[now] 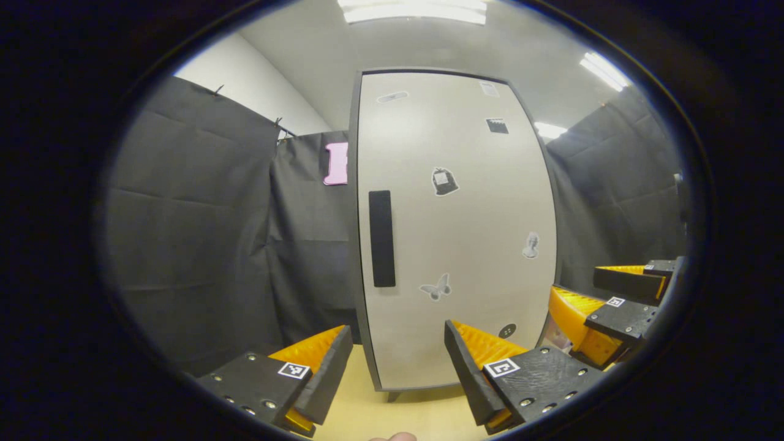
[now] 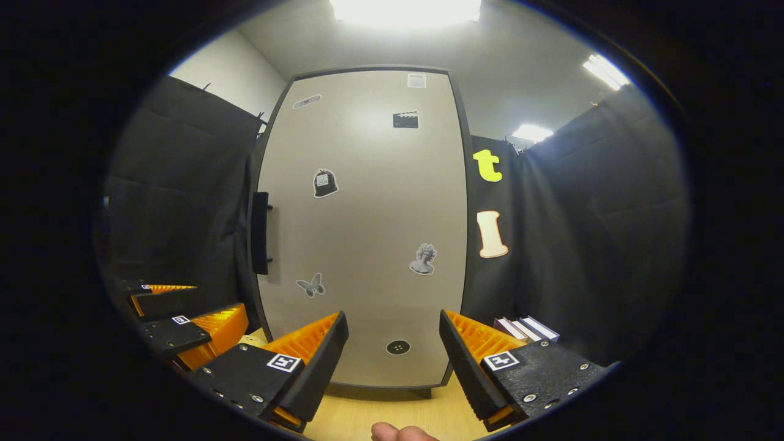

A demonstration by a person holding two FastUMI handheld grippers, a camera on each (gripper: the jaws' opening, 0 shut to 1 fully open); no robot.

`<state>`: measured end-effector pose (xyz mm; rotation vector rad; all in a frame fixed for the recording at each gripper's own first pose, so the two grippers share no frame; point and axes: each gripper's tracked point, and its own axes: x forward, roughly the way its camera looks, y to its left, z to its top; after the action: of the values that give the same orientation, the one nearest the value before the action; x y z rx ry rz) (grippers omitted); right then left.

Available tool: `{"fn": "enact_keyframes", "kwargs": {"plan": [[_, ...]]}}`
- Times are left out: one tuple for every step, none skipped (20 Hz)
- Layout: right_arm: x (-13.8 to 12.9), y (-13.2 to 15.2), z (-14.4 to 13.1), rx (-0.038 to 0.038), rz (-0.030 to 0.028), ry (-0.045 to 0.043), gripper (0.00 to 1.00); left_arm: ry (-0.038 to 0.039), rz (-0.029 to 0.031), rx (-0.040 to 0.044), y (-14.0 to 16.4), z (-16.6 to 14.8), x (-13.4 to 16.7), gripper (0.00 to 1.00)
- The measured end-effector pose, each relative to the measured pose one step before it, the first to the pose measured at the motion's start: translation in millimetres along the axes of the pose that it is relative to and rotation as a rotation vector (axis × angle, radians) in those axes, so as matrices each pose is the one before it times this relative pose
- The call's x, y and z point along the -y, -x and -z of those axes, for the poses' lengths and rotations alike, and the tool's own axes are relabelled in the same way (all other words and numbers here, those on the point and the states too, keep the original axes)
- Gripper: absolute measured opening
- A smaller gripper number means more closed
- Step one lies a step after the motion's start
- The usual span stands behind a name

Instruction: Open the cabinet door with the right hand, grasp the bottle in the cabinet with the left hand and place it on the coaster, then close the cabinet door with the right hand.

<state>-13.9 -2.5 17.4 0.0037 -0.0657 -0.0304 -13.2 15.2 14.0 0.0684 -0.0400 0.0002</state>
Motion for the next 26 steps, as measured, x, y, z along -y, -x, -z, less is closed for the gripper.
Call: {"fn": "enact_keyframes", "kwargs": {"plan": [[-2.02,-0.64,-0.70,0.00073,-0.01108,-0.00343,0.92,-0.00429,0.00292,-0.00172,0.50,0.76,-0.35,0.87],[-1.96,-0.89,0.41,-0.00356,-0.00723,0.00159,0.93,-0.00125,0.00034,-0.00283,-0.30,-0.34,-0.21,0.87],[-0.51,-1.56,0.60,-0.00513,-0.00143,0.01056,0.93,0.00194,0.00263,0.00009,0.31,1.18,0.21,0.87],[-1.71,-1.43,0.35,-0.00057,-0.00432,0.01257,0.93,0.00346,0.00095,-0.00129,-0.28,0.70,-0.52,0.87],[-0.79,-1.39,-1.44,0.00499,-0.00285,0.00844,0.92,0.00362,0.00281,-0.00441,1.05,2.60,-0.64,0.87],[-0.39,-1.43,-1.01,0.00424,0.00249,0.00663,0.93,0.00391,0.00220,-0.00393,-0.44,1.39,-1.34,0.87],[0.24,-0.78,-1.64,0.00478,0.00384,0.00363,0.93,0.00186,-0.00107,-0.00142,0.20,1.36,-1.97,0.87],[-0.77,-1.14,-1.11,0.00445,0.00056,-0.00216,0.92,0.00144,-0.00481,-0.00007,0.80,-0.07,-2.81,0.93],[-0.82,-1.38,-1.66,0.00365,-0.00077,-0.00672,0.92,0.00301,-0.00081,0.00071,0.33,1.14,-2.49,0.93],[-1.26,-0.95,-0.73,0.00180,-0.00335,-0.00571,0.93,0.00055,0.00109,-0.00036,0.53,0.65,-1.10,0.87],[-0.29,-0.64,-0.84,0.00110,0.00085,0.00068,0.93,0.00142,0.00444,0.00204,1.26,0.37,-1.33,0.87],[0.35,-0.81,-0.04,0.00064,0.00245,0.00263,0.92,0.00181,0.00686,0.00357,0.66,-1.13,-0.44,0.87],[-0.59,-0.15,-0.27,0.00114,-0.00030,0.00073,0.93,-0.00204,0.00089,0.00056,-0.54,-0.15,-1.68,0.93],[0.28,-1.26,-0.19,-0.00013,0.00414,0.00172,0.93,-0.00541,-0.00260,-0.00180,-0.48,-0.62,-2.38,0.93],[0.33,-0.75,0.27,-0.00325,0.00181,-0.00193,0.92,-0.00190,-0.00165,0.00028,0.28,-0.52,-1.18,0.87],[-0.06,-0.67,0.68,-0.00431,0.00184,-0.00354,0.92,0.00059,0.00202,0.00297,0.13,-1.80,-0.04,0.87],[-0.59,-0.50,0.52,-0.00612,-0.00189,-0.00154,0.92,-0.00077,-0.00060,0.00181,-0.36,-0.56,-0.18,0.87],[-0.02,-0.92,0.77,-0.00455,-0.00098,-0.00202,0.93,-0.00140,0.00140,-0.00035,0.18,-0.44,-0.09,0.87],[0.40,-0.10,-0.60,-0.00216,-0.00130,-0.00110,0.93,-0.00360,0.00276,-0.00395,1.93,0.17,0.74,0.87],[0.20,-0.93,-0.50,0.00148,-0.00223,0.00085,0.93,-0.00259,0.00255,-0.00266,0.24,0.55,0.54,0.87],[1.25,-1.35,-1.11,0.00303,0.00175,0.00137,0.93,-0.00491,0.00120,-0.00155,-0.11,0.40,0.04,0.87],[0.11,-1.32,1.50,-0.00188,-0.00125,-0.00103,0.93,-0.00401,-0.00760,0.00302,-0.54,-1.29,-1.90,0.87],[-0.33,-1.91,1.92,-0.00870,-0.00211,-0.00274,0.93,0.00411,-0.00397,0.00626,0.23,-1.26,-1.17,0.87],[0.18,-1.64,2.24,-0.01184,0.00030,-0.00059,0.93,0.00745,-0.00055,0.00058,-0.67,-0.34,0.32,0.87],[0.84,-1.02,1.90,-0.00997,0.00288,-0.00210,0.93,0.00417,-0.00019,-0.00450,0.12,2.04,-0.17,0.87],[1.47,-1.55,0.14,-0.00189,0.00555,-0.00446,0.93,0.00200,-0.00264,-0.00257,-0.68,0.50,-0.09,0.87]]}}
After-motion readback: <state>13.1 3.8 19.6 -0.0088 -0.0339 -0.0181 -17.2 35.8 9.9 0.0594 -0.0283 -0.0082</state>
